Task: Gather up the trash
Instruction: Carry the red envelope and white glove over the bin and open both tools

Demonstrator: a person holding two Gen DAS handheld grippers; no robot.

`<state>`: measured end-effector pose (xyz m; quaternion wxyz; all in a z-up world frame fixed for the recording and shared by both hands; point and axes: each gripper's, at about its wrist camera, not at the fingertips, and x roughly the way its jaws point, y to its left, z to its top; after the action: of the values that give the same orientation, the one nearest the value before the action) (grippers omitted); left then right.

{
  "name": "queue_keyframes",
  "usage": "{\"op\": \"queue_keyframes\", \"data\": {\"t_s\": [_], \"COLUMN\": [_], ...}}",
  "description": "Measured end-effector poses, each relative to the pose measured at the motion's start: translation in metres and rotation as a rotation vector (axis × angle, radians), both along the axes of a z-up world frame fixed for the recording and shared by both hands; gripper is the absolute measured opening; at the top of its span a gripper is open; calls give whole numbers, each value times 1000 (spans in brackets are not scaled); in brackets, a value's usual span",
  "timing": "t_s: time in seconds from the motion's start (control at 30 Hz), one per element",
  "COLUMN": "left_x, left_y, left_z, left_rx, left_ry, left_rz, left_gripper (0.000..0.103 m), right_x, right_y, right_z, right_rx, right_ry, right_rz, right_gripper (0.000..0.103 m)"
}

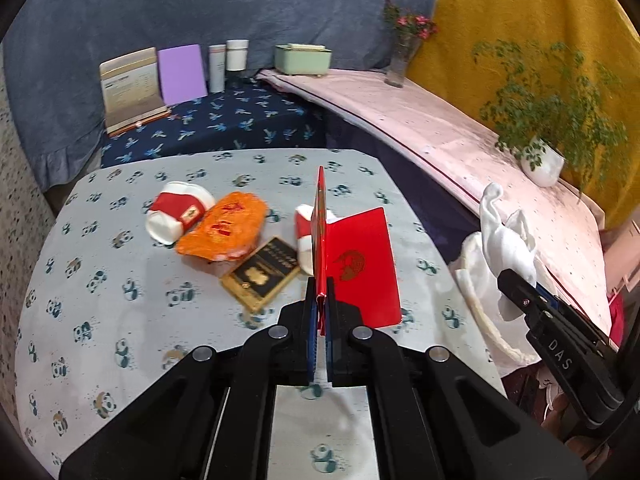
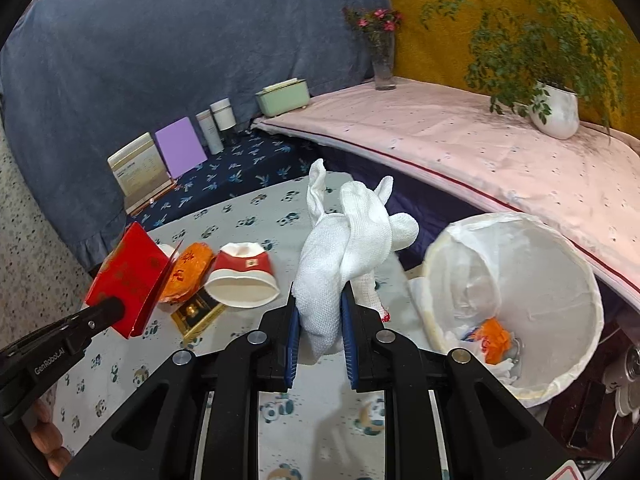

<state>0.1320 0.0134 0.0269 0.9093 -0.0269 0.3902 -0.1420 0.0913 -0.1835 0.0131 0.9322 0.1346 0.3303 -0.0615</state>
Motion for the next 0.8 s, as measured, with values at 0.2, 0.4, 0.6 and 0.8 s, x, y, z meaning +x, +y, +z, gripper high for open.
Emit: {"op": "queue_keyframes", "data": {"t_s": [0.2, 0.4, 0.6, 0.8], "left_x": [-4, -8, -13, -16], "left_y": [-43, -89, -140, -180], "left_z": [-2, -5, -12, -18], "left_rx": [15, 34, 50, 53], "left_ry": [4, 8, 17, 29], "left_rz": [-75, -157, -246, -324], "left_gripper": [2, 2, 3, 3], "right_x": [-15, -29, -44, -56], "right_y": [-33, -71, -107, -138], "right_z": [-4, -13, -24, -36], "right_rx": [8, 25, 43, 55], "right_ry": [1, 9, 26, 46], "right_rz": [-59, -128, -196, -252], "right_gripper": [17, 17, 17, 17]}}
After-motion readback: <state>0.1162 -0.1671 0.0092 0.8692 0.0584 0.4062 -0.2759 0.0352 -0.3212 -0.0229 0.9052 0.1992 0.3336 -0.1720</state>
